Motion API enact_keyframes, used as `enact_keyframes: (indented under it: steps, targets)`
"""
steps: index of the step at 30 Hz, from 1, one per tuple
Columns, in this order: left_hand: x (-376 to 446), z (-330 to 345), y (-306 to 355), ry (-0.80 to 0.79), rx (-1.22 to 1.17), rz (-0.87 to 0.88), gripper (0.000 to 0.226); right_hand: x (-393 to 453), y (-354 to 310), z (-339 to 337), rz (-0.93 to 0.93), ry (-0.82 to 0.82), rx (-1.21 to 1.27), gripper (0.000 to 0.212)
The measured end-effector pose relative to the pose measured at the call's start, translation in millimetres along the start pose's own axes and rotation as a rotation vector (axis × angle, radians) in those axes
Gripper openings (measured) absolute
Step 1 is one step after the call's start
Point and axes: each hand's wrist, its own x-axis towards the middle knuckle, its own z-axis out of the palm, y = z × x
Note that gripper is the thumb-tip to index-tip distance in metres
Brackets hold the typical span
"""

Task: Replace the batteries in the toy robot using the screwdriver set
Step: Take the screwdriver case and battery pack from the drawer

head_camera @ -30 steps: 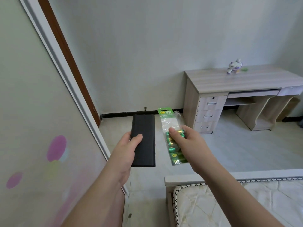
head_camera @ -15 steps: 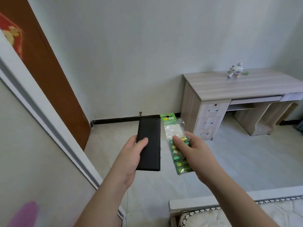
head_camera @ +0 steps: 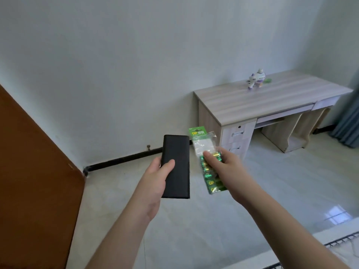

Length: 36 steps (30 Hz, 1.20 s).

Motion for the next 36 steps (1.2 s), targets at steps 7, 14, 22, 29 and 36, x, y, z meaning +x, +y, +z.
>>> enact_keyframes:
  steps: [7, 14, 22, 29, 36]
  targets:
    - [70.5, 30.9, 18.1, -0.063, -0.041, -0.024, 0.023, 50.7, -9.7, -21.0, -0.029, 0.123, 0.011, 0.018]
    - [161.7, 42.7, 28.9, -0.251, -0.021, -0.051, 0.022, 108.2, -3.1, -22.3, 0.029, 0.346, -0.044, 0.023]
    - [287.0, 40.1, 57.8, -0.497, 0.015, -0.097, 0.019, 194.3, -18.1, 8.6, 0.07, 0.676, 0.027, 0.016]
    - [348.0, 30.5, 89.2, -0.609, 0.044, -0.057, 0.018, 247.9, -51.7, 32.1, 0.008, 0.75, 0.014, 0.012]
    - [383.0, 22.7, 99.4, -0.637, 0.063, -0.064, 0.02, 276.1, -63.0, 41.4, 0.002, 0.75, -0.004, 0.009]
